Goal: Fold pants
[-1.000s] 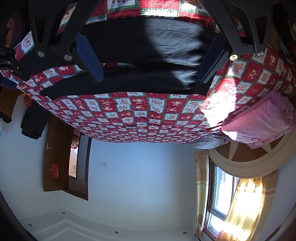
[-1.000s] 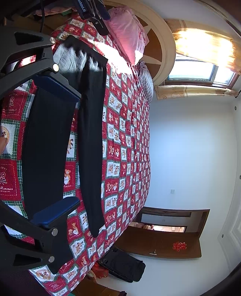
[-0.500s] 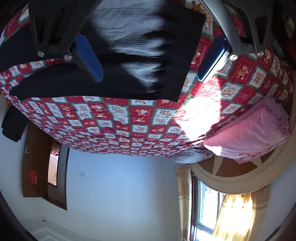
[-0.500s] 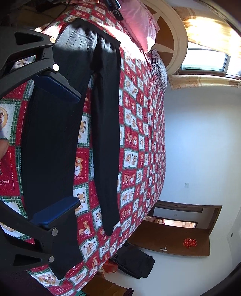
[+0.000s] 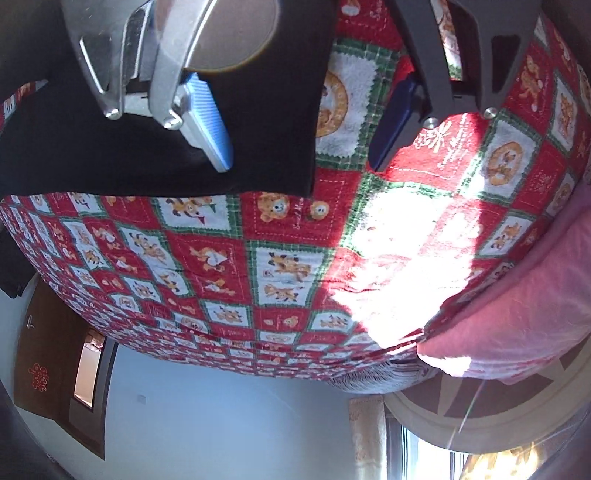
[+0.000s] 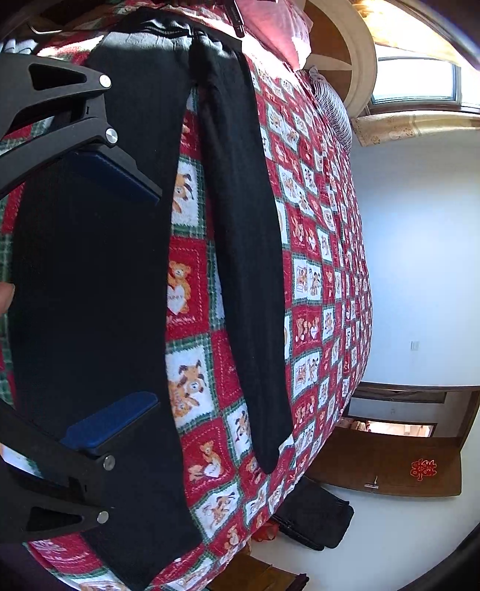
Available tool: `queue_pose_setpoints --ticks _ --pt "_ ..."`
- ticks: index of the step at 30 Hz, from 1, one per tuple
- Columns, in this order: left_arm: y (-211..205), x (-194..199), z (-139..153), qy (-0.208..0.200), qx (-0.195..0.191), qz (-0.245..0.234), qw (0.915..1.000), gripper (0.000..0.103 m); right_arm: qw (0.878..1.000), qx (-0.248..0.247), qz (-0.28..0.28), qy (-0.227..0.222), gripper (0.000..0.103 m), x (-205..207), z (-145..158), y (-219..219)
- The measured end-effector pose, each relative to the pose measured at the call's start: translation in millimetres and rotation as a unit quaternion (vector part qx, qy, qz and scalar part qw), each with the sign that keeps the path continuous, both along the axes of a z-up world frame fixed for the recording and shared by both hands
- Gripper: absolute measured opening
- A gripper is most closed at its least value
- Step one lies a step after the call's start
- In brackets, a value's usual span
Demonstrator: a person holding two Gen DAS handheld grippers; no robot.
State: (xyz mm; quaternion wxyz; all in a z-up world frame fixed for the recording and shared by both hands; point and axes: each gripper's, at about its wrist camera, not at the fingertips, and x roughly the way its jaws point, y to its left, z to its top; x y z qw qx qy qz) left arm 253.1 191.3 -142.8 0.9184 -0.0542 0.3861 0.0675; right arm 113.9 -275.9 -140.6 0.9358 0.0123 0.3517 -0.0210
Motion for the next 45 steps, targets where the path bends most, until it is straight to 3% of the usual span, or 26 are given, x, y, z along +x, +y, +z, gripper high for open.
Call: queue_pose_setpoints --ticks 4,7,10,12,16,21,27,33,36,40,45 --pt "7.1 18.7 -14.4 0.025 -0.023 -0.006 0.9994 0.062 1.0 0.013 -0.001 0.023 0.078 21.9 1.0 -17.9" --pt "13.3 24.9 -21.6 0.03 -0.047 -0.016 0.9983 0.053 0.999 0.019 -0.009 0.037 0.066 39.9 1.0 -36.1" --pt "17.0 26.9 -22.7 0.027 -0.078 -0.03 0.9961 0.038 0.998 0.016 -0.031 0.044 0.061 59.7 3.0 -57.0" --pt "15.9 27.1 -20.6 0.027 -0.078 -0.036 0.9959 0.035 0.998 0.024 -0.042 0.048 0.056 72.5 6.6 -70.9" --pt "15.7 31.6 -14.2 0.033 -0.068 -0.048 0.996 0.025 0.996 0.026 -0.067 0.047 0.056 97.5 17.6 -101.2" --pt "18.2 35.9 -21.5 0.032 -0.07 -0.049 0.9958 0.025 0.994 0.035 -0.089 0.061 0.056 126.9 18.5 -134.1" --pt "11.5 41.3 -21.4 0.042 -0.044 -0.057 0.9965 0.028 0.989 0.026 -0.116 0.088 0.056 159.2 10.2 -169.7" --pt "11.3 42.3 -22.6 0.044 -0.039 -0.056 0.9967 0.033 0.982 0.055 -0.151 0.095 0.058 188.1 5.9 -218.9" --pt "9.8 41.9 -21.4 0.043 -0.031 -0.066 0.9964 0.032 0.98 0.06 -0.151 0.114 0.067 211.3 -0.5 -236.1" --pt "13.8 40.9 -19.2 0.038 -0.042 -0.082 0.995 0.025 0.981 0.034 -0.145 0.125 0.067 238.8 -3.5 -245.8" --pt "11.7 43.5 -21.6 0.042 -0.042 -0.081 0.9949 0.024 0.982 0.036 -0.127 0.138 0.067 272.1 -13.3 -252.2"
